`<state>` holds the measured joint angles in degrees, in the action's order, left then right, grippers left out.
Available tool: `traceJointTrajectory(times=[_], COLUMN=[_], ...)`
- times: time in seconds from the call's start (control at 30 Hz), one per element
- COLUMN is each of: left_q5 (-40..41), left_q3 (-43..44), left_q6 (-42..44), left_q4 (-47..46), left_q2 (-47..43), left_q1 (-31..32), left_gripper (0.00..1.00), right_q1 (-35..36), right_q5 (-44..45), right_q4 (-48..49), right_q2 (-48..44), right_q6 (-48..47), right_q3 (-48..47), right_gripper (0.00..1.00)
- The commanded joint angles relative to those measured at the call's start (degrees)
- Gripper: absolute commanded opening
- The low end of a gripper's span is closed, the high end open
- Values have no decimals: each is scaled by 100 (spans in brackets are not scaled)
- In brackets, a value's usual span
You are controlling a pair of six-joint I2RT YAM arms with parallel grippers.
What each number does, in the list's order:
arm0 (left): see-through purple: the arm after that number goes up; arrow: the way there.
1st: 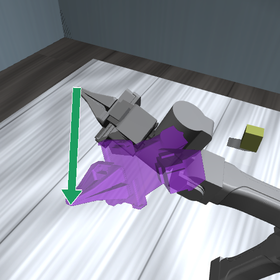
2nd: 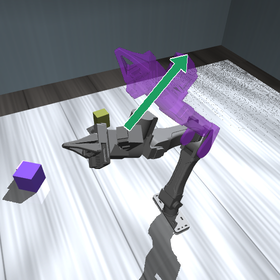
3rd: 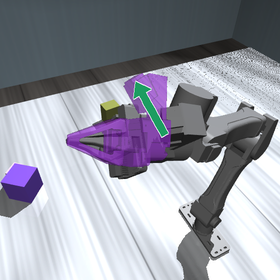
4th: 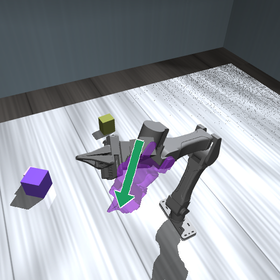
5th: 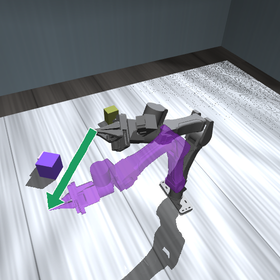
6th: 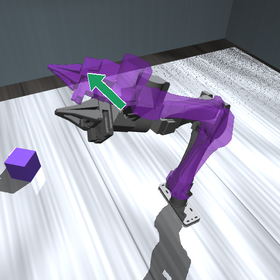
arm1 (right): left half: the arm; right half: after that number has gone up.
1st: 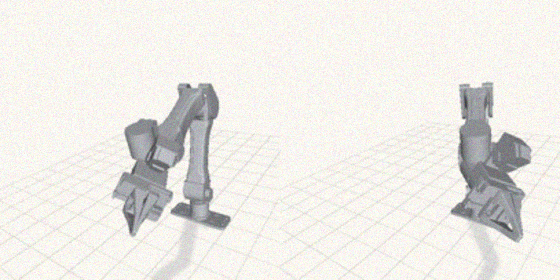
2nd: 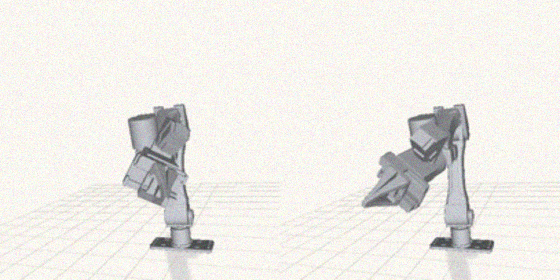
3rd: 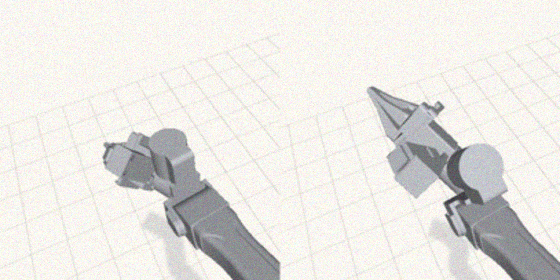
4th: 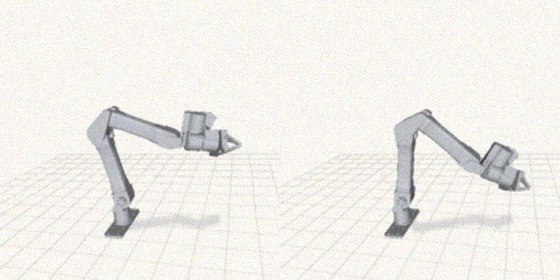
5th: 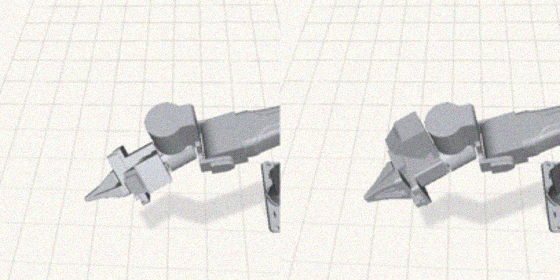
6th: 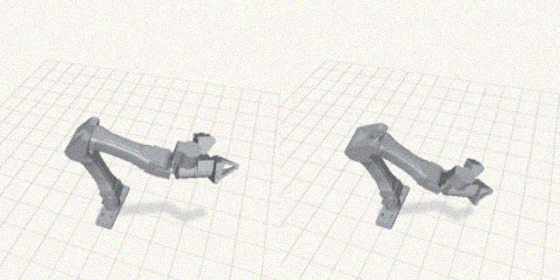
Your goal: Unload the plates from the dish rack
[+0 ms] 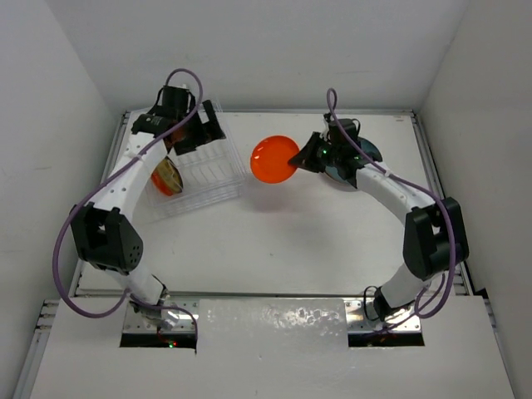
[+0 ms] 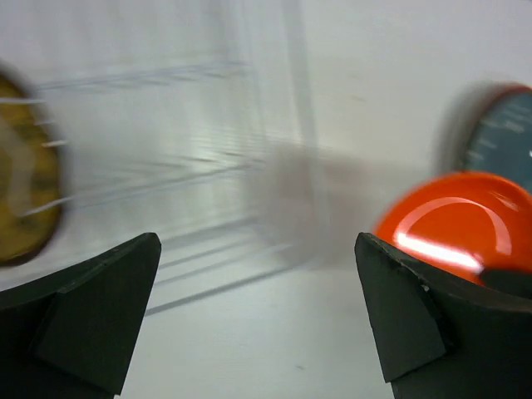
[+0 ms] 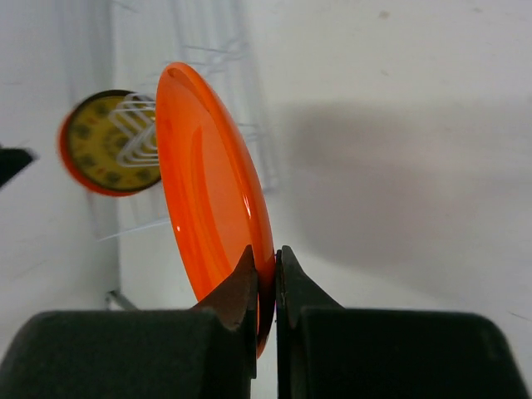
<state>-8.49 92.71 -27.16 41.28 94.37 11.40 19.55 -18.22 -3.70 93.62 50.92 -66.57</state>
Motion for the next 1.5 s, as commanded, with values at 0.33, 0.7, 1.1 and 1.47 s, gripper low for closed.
traceJointTrajectory(times=[0.33, 0.7, 1.1, 1.47], left_q5=[3539, 3758, 3934, 3925], left_q3=[-340, -69, 20, -43], left_q6=[667, 747, 677, 712], left_q4=[1419, 1418, 1331, 1163], left_q2=[-437, 414, 952, 1268], left_q1=[-647, -709, -718, -867], left_gripper=[94, 53, 38, 5], right_q1=[-267, -268, -268, -259], right_q5=[653, 2401, 2147, 1971], right_q4=[37, -1800, -1959, -2143], right_q2=[1272, 150, -793, -767], right_q6=[-671, -1101, -1444, -1488], right_q3=[214, 565, 847, 417], right_gripper=[13, 93, 93, 93])
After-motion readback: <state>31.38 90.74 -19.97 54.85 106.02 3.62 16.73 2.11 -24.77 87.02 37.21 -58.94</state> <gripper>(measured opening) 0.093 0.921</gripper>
